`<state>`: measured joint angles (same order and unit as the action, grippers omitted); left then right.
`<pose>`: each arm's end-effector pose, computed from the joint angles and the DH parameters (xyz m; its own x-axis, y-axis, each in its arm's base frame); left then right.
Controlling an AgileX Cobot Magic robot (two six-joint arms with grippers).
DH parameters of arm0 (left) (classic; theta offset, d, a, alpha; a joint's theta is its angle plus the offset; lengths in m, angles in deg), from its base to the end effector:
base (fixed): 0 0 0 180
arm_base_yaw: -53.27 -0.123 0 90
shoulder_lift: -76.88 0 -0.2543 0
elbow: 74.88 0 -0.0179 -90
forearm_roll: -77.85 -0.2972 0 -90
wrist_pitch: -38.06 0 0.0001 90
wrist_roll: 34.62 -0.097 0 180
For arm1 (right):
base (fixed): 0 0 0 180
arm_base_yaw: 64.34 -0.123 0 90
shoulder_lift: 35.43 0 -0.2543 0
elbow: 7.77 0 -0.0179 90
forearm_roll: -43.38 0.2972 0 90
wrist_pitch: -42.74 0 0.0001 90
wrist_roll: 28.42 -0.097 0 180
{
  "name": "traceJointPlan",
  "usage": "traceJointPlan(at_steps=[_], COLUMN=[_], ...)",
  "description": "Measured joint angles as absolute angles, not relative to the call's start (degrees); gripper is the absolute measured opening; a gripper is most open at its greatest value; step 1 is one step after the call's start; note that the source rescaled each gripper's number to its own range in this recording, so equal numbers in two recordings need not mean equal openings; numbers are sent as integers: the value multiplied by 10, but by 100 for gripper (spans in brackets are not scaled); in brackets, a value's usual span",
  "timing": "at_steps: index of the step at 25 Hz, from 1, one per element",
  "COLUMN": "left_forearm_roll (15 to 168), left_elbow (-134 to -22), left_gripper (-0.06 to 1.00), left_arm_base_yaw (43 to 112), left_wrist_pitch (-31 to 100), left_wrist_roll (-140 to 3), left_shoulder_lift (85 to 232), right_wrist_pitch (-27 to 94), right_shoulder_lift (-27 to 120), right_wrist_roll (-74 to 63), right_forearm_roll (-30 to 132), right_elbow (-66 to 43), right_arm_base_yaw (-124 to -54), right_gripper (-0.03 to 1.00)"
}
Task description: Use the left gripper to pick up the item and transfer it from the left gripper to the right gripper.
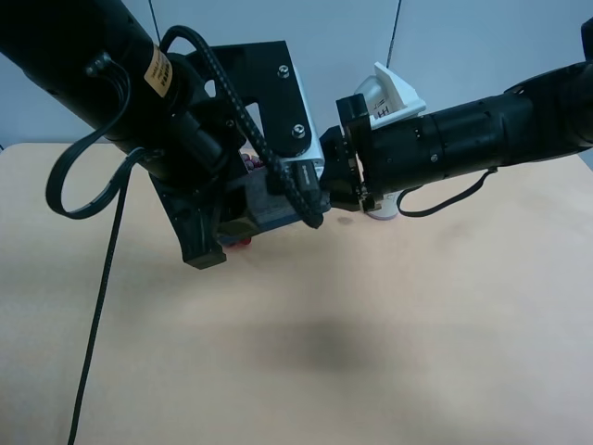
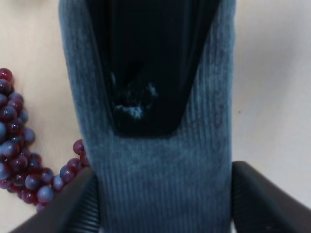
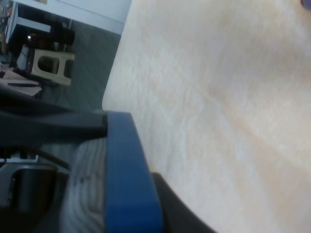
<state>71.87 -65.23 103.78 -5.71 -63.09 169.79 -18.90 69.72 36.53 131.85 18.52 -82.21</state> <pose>0.2348 -0.2739 0.2494 -0.0410 0.8992 -0.4355 0.9117 0.2120 0.3518 0.2918 0.1838 0.1530 -0.8939 -0.1024 -0.4363 -0.4449 0.3204 0.8363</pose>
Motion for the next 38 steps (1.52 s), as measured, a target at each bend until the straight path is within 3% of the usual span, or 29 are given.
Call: traceJointPlan(at_steps=[4,7,29,38], left_forearm_roll=[719,719,718,664], left_elbow=[-652,-652,-652,-652], left_gripper=[82,96,100,100], left_arm_base_yaw=[1038,1038,1038,1038], left_wrist_pitch=[-51,-51,-62,-184], left_wrist_roll=[-631,-631,-618,-546], left_shoulder_lift=[1698,1698,1695,1582], right_wrist_pitch=[-189,-189,-189,-189], right_shoulder_lift=[698,698,698,698], right_wrist_roll=[365,365,365,365], right_forearm_roll=[1318,1318,1318,1318], right_elbow=[185,185,185,185], right_arm_base_yaw=[-822,-822,-822,-822], right_gripper=[0,0,0,0])
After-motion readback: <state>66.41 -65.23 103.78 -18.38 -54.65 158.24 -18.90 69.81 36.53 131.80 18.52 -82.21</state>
